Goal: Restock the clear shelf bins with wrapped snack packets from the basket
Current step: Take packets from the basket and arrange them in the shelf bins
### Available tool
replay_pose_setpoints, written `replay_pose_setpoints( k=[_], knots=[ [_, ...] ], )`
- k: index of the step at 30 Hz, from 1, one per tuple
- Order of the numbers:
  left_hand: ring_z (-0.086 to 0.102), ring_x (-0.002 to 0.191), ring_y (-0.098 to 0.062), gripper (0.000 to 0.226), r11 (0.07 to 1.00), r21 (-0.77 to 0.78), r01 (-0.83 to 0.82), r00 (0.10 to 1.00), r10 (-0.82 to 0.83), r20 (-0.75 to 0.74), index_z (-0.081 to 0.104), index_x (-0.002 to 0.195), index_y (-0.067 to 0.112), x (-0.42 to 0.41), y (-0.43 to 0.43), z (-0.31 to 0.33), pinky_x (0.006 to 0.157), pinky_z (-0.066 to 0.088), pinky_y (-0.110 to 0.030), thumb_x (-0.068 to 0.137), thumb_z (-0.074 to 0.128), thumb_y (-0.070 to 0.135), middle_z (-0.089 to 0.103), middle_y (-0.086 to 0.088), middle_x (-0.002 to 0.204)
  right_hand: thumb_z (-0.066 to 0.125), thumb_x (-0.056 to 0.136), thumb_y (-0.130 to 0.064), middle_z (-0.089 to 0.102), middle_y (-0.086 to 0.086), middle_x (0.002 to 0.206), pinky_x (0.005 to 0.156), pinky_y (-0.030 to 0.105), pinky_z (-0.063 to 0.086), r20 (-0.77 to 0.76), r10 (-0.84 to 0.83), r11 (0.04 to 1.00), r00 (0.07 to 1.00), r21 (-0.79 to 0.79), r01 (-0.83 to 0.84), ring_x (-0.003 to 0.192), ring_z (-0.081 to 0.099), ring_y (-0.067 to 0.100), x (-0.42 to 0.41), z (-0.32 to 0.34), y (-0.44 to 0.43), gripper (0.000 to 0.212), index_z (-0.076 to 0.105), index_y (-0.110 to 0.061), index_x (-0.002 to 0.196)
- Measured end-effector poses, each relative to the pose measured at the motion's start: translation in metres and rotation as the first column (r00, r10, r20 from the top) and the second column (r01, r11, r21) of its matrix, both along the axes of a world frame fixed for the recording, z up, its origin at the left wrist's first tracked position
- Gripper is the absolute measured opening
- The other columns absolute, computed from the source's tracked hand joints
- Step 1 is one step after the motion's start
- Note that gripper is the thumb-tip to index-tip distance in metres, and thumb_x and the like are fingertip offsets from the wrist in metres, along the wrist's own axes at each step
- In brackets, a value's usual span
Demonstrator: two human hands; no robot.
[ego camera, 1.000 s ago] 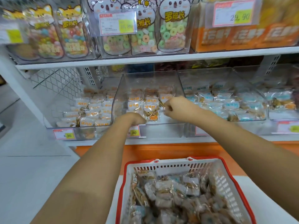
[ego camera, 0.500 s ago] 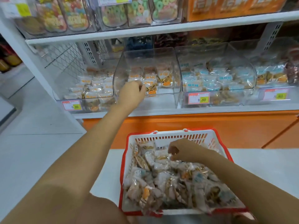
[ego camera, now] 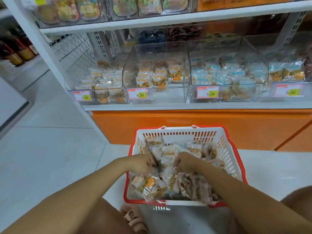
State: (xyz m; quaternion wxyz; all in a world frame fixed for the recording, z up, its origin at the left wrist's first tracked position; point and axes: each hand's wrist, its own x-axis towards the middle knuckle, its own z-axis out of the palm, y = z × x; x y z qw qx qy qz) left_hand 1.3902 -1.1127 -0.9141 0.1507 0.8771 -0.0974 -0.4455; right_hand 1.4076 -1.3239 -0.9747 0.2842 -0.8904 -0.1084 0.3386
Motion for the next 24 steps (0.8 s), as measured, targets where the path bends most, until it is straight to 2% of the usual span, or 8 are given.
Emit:
replay_pose_setpoints(
  k=[2, 6, 8, 10, 13, 16, 20, 24],
  knots=[
    [0.057, 0.07, -0.015, 0.028, 0.998, 0.006, -0.057, 0.998, 0.057, -0.028, 0.067, 0.094, 0.007, -0.002, 0.002, -0.003, 0.06, 0.046, -0.021, 0.094, 0.051, 0.029, 0.064, -0.003, 0.081, 0.065, 0.084, 0.003, 0.073, 0.01, 0.097, 0.065, 0.015, 0.051, 0.057, -0.03, 0.999, 0.998, 0.014, 0.029, 0.065, 0.058, 0.004, 0.002, 0.005, -0.002, 0.017, 0.074, -0.004, 0.096],
    [0.06, 0.07, -0.015, 0.029, 0.926, -0.132, -0.353, 0.932, 0.361, 0.036, 0.068, 0.101, 0.003, 0.016, -0.002, 0.008, 0.058, 0.048, -0.019, 0.098, 0.049, 0.025, 0.064, -0.004, 0.086, 0.072, 0.084, -0.01, 0.073, -0.003, 0.09, 0.064, 0.015, 0.05, 0.224, -0.158, 0.972, 0.962, 0.209, 0.111, 0.066, 0.061, -0.002, 0.016, 0.048, -0.013, 0.008, 0.076, -0.016, 0.086],
    [0.065, 0.072, -0.018, 0.046, 0.708, -0.318, -0.63, 0.765, 0.637, -0.098, 0.065, 0.106, 0.002, 0.024, -0.008, 0.022, 0.06, 0.054, -0.022, 0.1, 0.043, 0.042, 0.066, -0.006, 0.088, 0.071, 0.084, -0.01, 0.072, -0.006, 0.089, 0.061, 0.016, 0.049, 0.249, -0.244, 0.906, 0.937, 0.404, 0.129, 0.062, 0.061, -0.004, 0.021, 0.082, -0.019, 0.01, 0.076, -0.017, 0.082],
    [0.069, 0.078, -0.022, 0.058, 0.471, -0.44, -0.764, 0.63, 0.691, -0.355, 0.064, 0.108, 0.004, 0.032, -0.014, 0.036, 0.068, 0.059, -0.03, 0.097, 0.037, 0.055, 0.067, -0.008, 0.091, 0.07, 0.084, -0.004, 0.072, -0.006, 0.094, 0.075, 0.019, 0.054, 0.266, -0.277, 0.816, 0.923, 0.573, 0.08, 0.081, 0.066, 0.0, 0.024, 0.115, -0.025, 0.014, 0.075, -0.016, 0.078],
    [0.07, 0.081, -0.023, 0.048, 0.19, -0.584, -0.789, 0.57, 0.579, -0.582, 0.068, 0.104, 0.01, 0.039, -0.028, 0.054, 0.074, 0.058, -0.035, 0.093, 0.044, 0.05, 0.071, -0.013, 0.095, 0.068, 0.083, 0.003, 0.072, -0.003, 0.098, 0.078, 0.017, 0.053, 0.263, -0.287, 0.737, 0.921, 0.675, 0.037, 0.093, 0.067, 0.005, 0.023, 0.147, -0.031, 0.013, 0.075, -0.006, 0.078],
    [0.069, 0.079, -0.02, 0.04, -0.016, -0.728, -0.685, 0.562, 0.624, -0.543, 0.065, 0.111, 0.006, 0.052, -0.039, 0.064, 0.075, 0.056, -0.033, 0.086, 0.056, 0.035, 0.072, -0.013, 0.096, 0.059, 0.088, 0.006, 0.071, -0.011, 0.103, 0.078, 0.014, 0.051, 0.312, -0.403, 0.708, 0.86, 0.702, 0.077, 0.096, 0.066, 0.001, 0.025, 0.157, -0.037, 0.025, 0.076, -0.01, 0.077],
    [0.067, 0.065, -0.017, 0.032, -0.033, -0.84, -0.542, 0.529, 0.763, -0.371, 0.065, 0.105, 0.004, 0.061, -0.049, 0.078, 0.06, 0.057, -0.026, 0.098, 0.046, 0.029, 0.072, -0.009, 0.08, 0.054, 0.096, -0.015, 0.069, -0.01, 0.109, 0.083, 0.023, 0.054, -0.039, -0.629, 0.412, 0.777, 0.831, 0.375, 0.095, 0.067, 0.005, 0.029, 0.154, -0.035, 0.02, 0.067, -0.024, 0.109],
    [0.069, 0.088, -0.027, 0.042, -0.033, -0.876, -0.482, 0.501, 0.81, -0.306, 0.064, 0.116, 0.006, 0.06, -0.065, 0.089, 0.079, 0.056, -0.037, 0.098, 0.045, 0.039, 0.073, -0.013, 0.1, 0.067, 0.087, -0.02, 0.071, 0.008, 0.089, 0.069, 0.024, 0.053, -0.213, -0.585, 0.372, 0.783, 0.787, 0.492, 0.075, 0.067, 0.016, 0.033, 0.153, -0.034, 0.019, 0.064, -0.004, 0.095]
  ],
)
